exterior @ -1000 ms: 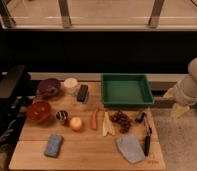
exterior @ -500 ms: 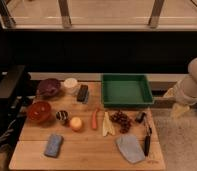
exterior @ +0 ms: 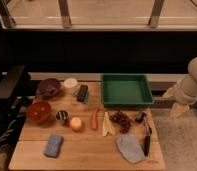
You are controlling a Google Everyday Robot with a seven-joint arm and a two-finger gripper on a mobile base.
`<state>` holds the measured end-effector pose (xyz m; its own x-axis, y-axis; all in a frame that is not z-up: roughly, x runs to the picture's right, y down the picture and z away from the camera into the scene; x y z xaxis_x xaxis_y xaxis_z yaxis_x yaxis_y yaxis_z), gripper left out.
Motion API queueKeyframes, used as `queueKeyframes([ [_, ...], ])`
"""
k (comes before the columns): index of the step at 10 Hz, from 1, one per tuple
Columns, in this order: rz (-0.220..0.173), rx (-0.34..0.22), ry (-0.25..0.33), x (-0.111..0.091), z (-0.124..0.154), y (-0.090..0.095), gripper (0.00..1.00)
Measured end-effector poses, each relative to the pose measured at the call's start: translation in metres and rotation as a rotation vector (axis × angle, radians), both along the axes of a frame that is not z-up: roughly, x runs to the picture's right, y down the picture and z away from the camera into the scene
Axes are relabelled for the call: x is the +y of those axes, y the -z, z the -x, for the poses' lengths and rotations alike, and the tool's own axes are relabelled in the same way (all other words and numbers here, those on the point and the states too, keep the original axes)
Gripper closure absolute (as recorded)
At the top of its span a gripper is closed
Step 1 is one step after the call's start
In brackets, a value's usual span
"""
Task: Place sponge in red bowl
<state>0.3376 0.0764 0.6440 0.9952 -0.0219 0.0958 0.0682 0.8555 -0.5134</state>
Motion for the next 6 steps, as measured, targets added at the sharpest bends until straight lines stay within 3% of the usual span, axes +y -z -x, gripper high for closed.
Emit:
queueKeyframes([
  [3,0.02,-0.103,0.086,-0.005,0.05,-0.019,0.36],
  [6,0.03,-0.253,0.178,-0.002,0.104,-0.03,0.36],
])
